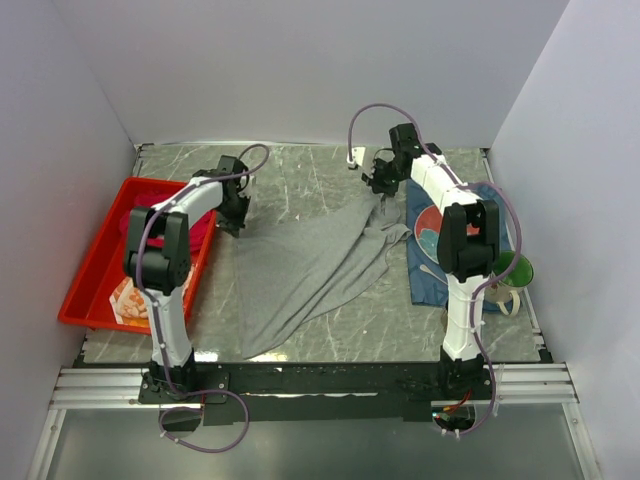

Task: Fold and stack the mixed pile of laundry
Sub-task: Fold the tank top at the center of the board.

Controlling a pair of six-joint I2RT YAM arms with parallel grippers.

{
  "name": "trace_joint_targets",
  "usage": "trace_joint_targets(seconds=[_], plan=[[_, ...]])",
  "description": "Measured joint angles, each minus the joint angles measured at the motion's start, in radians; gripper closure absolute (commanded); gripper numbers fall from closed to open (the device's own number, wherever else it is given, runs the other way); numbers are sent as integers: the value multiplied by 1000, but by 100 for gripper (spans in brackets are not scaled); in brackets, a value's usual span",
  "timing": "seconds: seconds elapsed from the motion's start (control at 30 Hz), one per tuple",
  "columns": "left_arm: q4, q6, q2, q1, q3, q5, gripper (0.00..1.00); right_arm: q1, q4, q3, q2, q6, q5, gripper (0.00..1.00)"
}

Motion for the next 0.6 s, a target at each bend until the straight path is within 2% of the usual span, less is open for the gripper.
trace_joint_targets(seconds=[0.27, 0.6], plan=[[34, -87, -254, -3, -156, -68, 99, 38, 69, 99, 73, 99, 34, 100], [44, -173, -356, -3, -284, -178, 99, 64, 132, 135, 123, 172, 76, 100]])
